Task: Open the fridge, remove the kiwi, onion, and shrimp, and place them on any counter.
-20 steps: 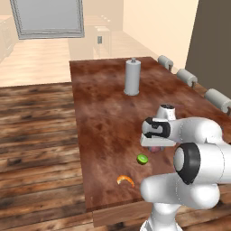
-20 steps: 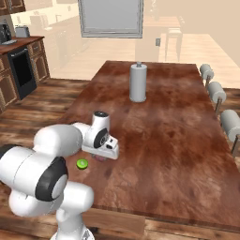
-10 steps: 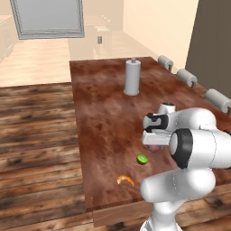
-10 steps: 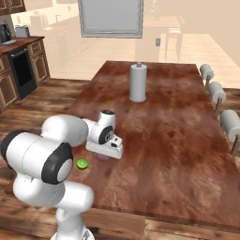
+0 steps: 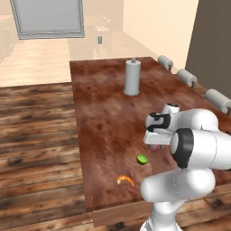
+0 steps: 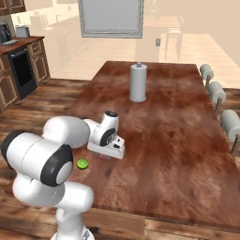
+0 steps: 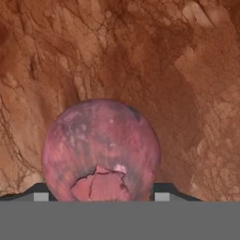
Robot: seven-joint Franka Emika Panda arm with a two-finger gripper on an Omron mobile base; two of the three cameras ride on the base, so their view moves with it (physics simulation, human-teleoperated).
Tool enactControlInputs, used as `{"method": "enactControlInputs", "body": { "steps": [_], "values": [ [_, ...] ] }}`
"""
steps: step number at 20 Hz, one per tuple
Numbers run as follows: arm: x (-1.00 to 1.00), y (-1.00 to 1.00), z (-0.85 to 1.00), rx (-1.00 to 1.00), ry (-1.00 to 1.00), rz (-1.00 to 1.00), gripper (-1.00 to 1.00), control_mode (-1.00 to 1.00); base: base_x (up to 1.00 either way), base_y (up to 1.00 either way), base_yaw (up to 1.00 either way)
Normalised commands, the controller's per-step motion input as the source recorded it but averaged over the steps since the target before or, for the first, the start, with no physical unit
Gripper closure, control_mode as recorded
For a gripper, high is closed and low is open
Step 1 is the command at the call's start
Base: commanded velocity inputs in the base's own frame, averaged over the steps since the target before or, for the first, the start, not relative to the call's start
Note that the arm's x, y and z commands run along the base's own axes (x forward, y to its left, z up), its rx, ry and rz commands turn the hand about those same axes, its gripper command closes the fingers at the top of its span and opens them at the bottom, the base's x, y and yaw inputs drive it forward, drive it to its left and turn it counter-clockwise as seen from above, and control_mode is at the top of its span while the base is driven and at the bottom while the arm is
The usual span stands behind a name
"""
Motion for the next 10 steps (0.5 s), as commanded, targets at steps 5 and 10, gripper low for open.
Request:
{"method": "enactControlInputs", "body": {
  "steps": [5, 10],
  "values": [
    [-0.04, 0.00, 0.55, 0.04, -0.06, -0.06, -1.00, -1.00, 0.00, 0.00, 0.00],
    [-0.13, 0.00, 0.74, 0.00, -0.09, -0.03, -1.00, -1.00, 0.00, 0.00, 0.00]
  ]
}}
